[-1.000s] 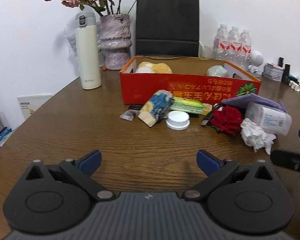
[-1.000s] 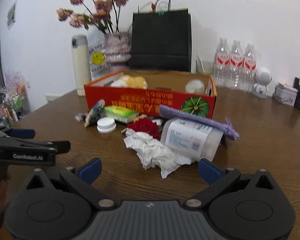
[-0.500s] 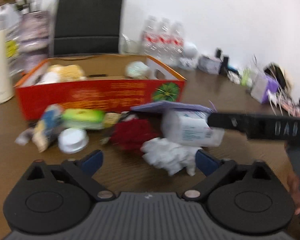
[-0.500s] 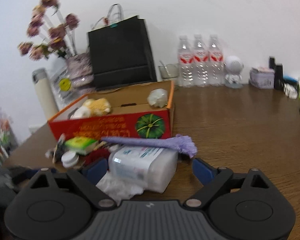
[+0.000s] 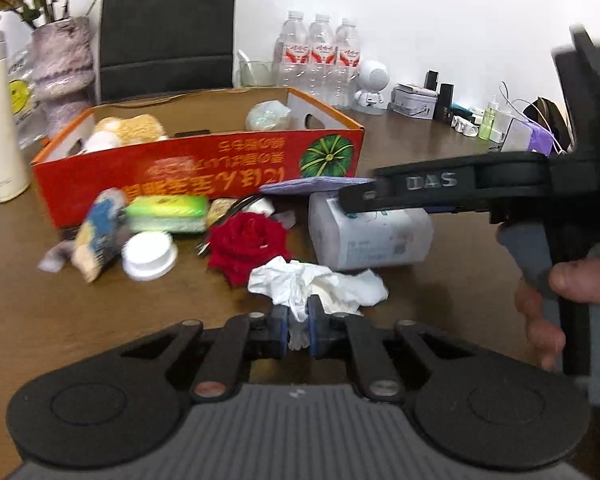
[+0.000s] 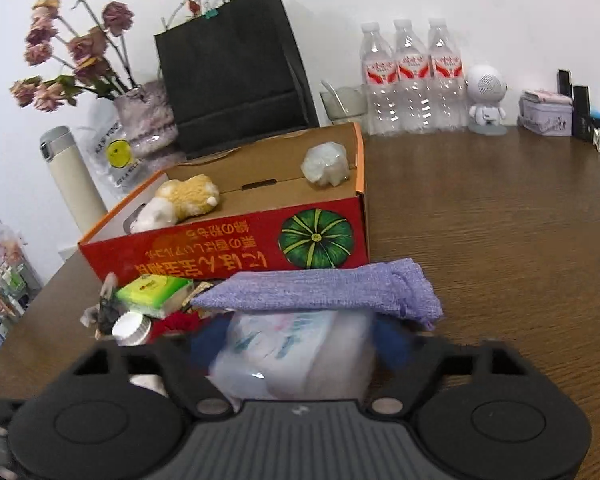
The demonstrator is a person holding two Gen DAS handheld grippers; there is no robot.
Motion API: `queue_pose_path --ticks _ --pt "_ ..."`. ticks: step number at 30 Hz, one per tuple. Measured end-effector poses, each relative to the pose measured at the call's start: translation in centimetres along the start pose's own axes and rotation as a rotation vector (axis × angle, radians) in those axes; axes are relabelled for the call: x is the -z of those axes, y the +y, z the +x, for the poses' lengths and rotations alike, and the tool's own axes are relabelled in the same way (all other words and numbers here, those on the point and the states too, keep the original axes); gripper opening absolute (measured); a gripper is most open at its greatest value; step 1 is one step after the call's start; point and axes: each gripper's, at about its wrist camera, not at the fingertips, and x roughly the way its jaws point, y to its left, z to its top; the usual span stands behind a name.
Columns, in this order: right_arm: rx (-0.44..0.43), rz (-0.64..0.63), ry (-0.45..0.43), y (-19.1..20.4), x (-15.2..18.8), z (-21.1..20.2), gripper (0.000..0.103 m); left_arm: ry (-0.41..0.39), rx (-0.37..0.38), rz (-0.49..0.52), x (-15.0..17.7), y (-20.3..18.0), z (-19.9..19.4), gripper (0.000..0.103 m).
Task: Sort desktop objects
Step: 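Grasp the crumpled white tissue with the left tool, then lift the tissue with the left tool while the right tool grasps the wet-wipe pack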
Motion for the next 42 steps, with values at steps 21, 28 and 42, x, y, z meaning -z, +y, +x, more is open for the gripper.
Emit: queue_pose_path --ticks 21,28,42 --pt "-0.053 -0.056 -0.02 -0.2 1.5 -3.7 0.09 0.093 -0.046 -0.095 3.4 3.1 -5.7 0.046" --pt "0.004 -0.076 0.053 1.7 0.7 0.0 0.084 0.066 -0.107 0.003 3.2 1.2 -4.9 0.068" --pt "-0.066 -0.038 0.062 -0.7 4.0 -3.0 0.024 0.024 -0.086 -0.037 3.7 2.7 -4.8 0.024"
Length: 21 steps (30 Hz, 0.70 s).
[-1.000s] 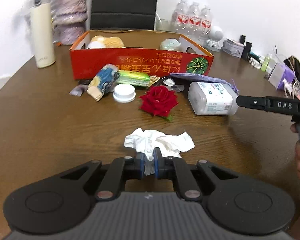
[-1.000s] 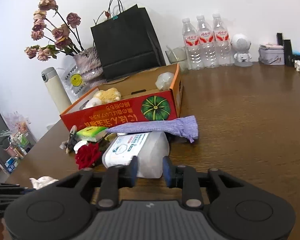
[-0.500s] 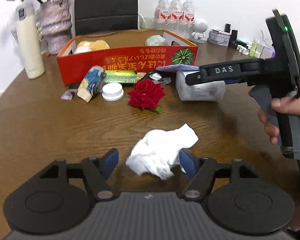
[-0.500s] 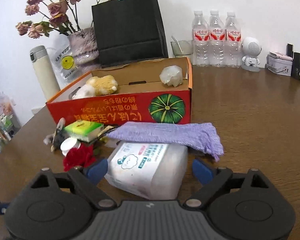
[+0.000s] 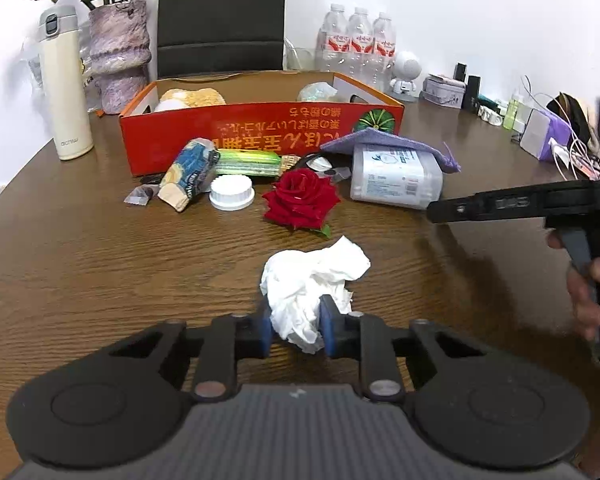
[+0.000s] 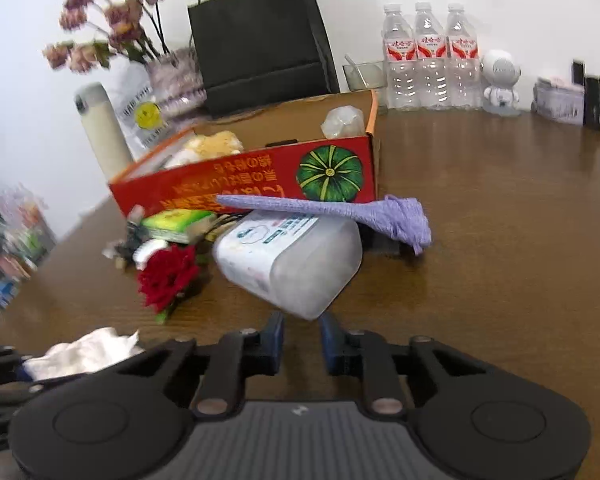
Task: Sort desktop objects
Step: 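Lift the tissue with the left tool while the right tool grasps the wet-wipe pack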
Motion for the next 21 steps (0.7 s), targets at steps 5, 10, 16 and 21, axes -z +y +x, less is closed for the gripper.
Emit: queue_pose_path --ticks 5,10,16,21 --pt "-0.009 -0.025 -0.075 1.8 -0.7 -1.0 0.089 -0.005 -0.007 -0.075 0.4 2.0 -0.3 0.039" --pt "0.11 -0.092 -0.047 4.8 -3.7 2.9 0.089 -0.032 0.064 -0.026 0.3 1.8 -0.8 0.064" --pt "0.29 -0.019 0.02 5.6 -6.9 8.0 0.089 -0.037 0.017 0.033 -0.8 0.6 0.6 0.063" --pt "0.274 -0.091 0.058 5.6 -5.8 7.5 0.082 -0.032 0.037 0.043 -1.2 0.3 1.1 0.035"
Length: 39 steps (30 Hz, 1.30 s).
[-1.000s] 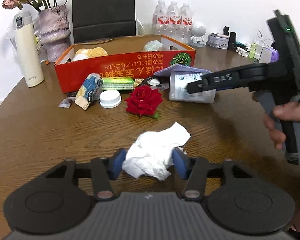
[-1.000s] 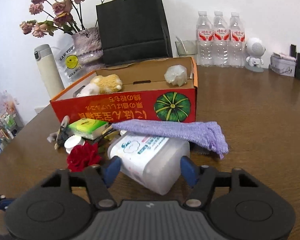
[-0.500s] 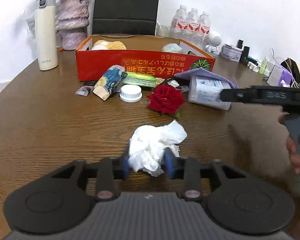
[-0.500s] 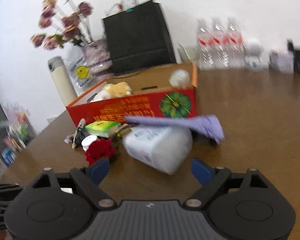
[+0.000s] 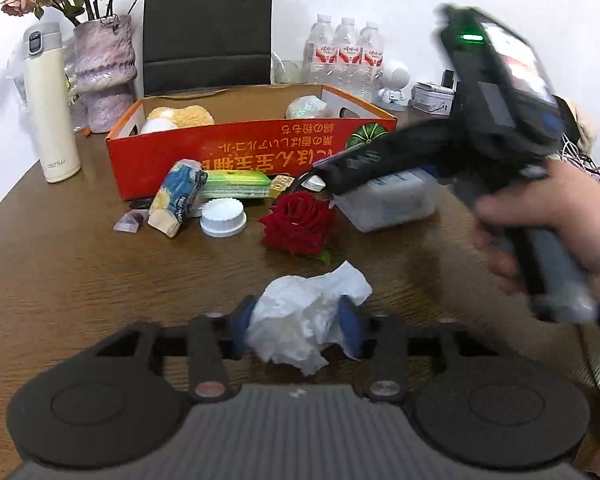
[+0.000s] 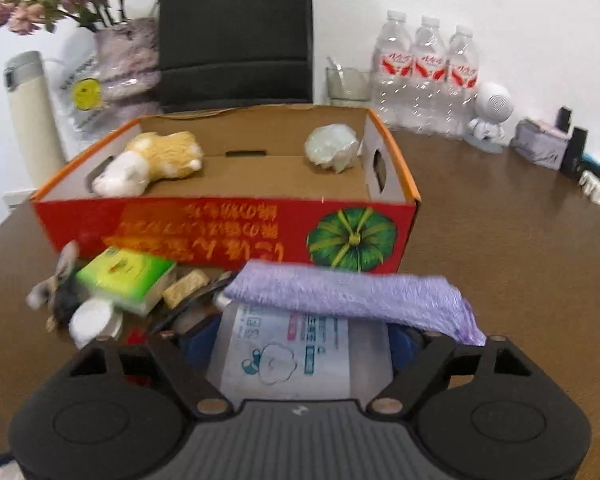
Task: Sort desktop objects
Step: 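Lift the tissue with the left tool while the right tool grasps the wet-wipe pack, then drop the tissue and wet-wipe pack into the box, opening both tools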
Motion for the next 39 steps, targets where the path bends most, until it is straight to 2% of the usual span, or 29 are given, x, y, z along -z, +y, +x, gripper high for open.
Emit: queue_pose_path --ticks 2,4,6,8,10,12,13,15,17,20,24,27,30,33,34,36,38,39 --pt "-0.037 -0.011 0.002 -0.7 1.6 -1.8 0.082 0.006 0.002 -0.003 0.1 0.1 0.1 0.029" --pt "-0.112 -0.005 0.002 -1.5 3.5 -4.0 0.082 0.001 0.019 0.003 0.5 0.1 -0.3 0.028" --pt "-0.143 -0.023 0.002 -1.8 5.7 -6.5 0.082 0.01 0.015 0.004 0.8 -0.2 -0.9 0.031" --pt "-0.157 -0.063 0.018 -1.7 7.5 -8.6 0.082 0.01 0.014 0.006 1.0 -0.5 -1.4 0.047" --pt "-0.18 -0.067 0.039 -1.8 8.1 -9.7 0.083 -0.001 0.029 0.013 0.9 -0.8 -1.7 0.056" --pt "-0.184 -0.089 0.047 -1.5 7.7 -10.1 0.083 0.003 0.025 0.033 0.6 -1.2 -1.3 0.058" --pt "-0.171 -0.101 0.048 -1.2 7.4 -10.2 0.083 0.01 0.012 0.04 0.5 -1.4 -1.0 0.055" --pt "-0.162 -0.123 0.048 -0.7 7.2 -10.2 0.083 0.029 0.007 0.044 0.5 -1.5 -0.3 0.033" --pt "-0.131 -0.155 0.077 0.1 7.3 -9.6 0.081 0.029 0.006 0.022 0.7 -1.4 -0.3 0.024" --pt "-0.113 -0.195 0.079 0.6 7.7 -9.6 0.081 0.009 0.04 0.01 1.0 -1.2 -1.3 0.021" --pt "-0.168 -0.148 0.082 -0.4 7.5 -10.1 0.081 -0.058 0.075 -0.045 -0.3 -0.5 -2.8 0.021" --pt "-0.23 -0.081 0.005 -1.5 6.1 -11.3 0.081 -0.115 0.103 -0.079 -2.3 0.5 -3.3 0.021" --pt "-0.297 -0.012 -0.107 -2.7 3.6 -12.4 0.081 -0.172 0.132 -0.108 -6.2 2.0 -3.3 0.021" --pt "-0.301 0.013 -0.222 -2.8 -1.2 -12.7 0.081 -0.269 0.078 -0.085 -12.1 3.5 -2.9 0.021" --pt "-0.298 0.02 -0.256 -2.5 -3.3 -12.5 0.081 -0.277 0.054 -0.074 -13.9 3.9 -2.1 0.021" --pt "-0.297 0.057 -0.284 -2.4 -7.8 -10.5 0.081 -0.274 -0.022 -0.059 -17.2 4.6 0.9 0.021" --pt "-0.282 0.11 -0.259 -2.4 -12.0 -7.0 0.081 -0.198 -0.05 -0.058 -19.5 5.9 5.6 0.021" --pt "-0.261 0.126 -0.232 -2.2 -13.6 -4.9 0.081 -0.159 -0.073 -0.107 -20.2 6.7 8.2 0.021"
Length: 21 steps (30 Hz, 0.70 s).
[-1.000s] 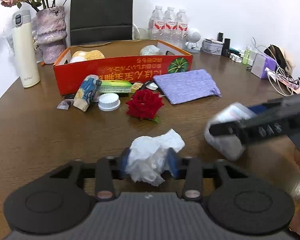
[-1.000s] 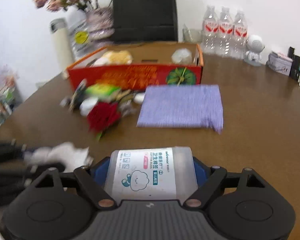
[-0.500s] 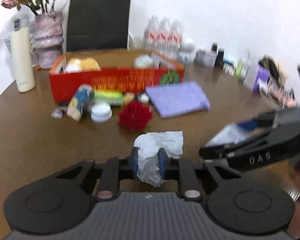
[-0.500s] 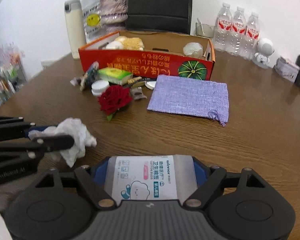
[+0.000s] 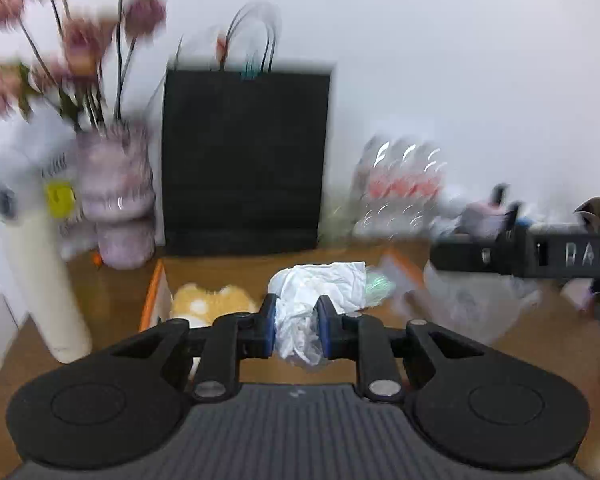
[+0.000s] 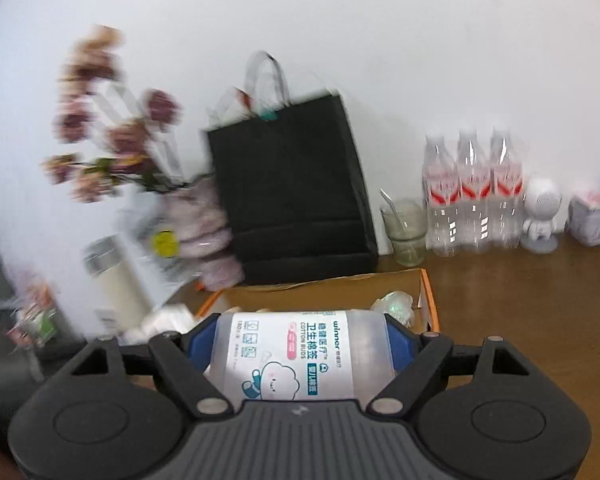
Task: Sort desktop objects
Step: 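Drop the tissue and wet-wipe pack into the box, opening both tools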
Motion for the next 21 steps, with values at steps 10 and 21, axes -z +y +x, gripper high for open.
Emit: queue_pose_path --ticks 10,21 --pt "0.294 -0.033 0.303 -0.7 3.1 13.6 0.081 0.309 0.038 -0.183 3.8 0.3 11.3 0.03" --pt "0.314 -0.025 0.376 -2.1 2.7 13.0 0.082 0.324 0.117 -0.153 2.3 0.2 8.3 0.06"
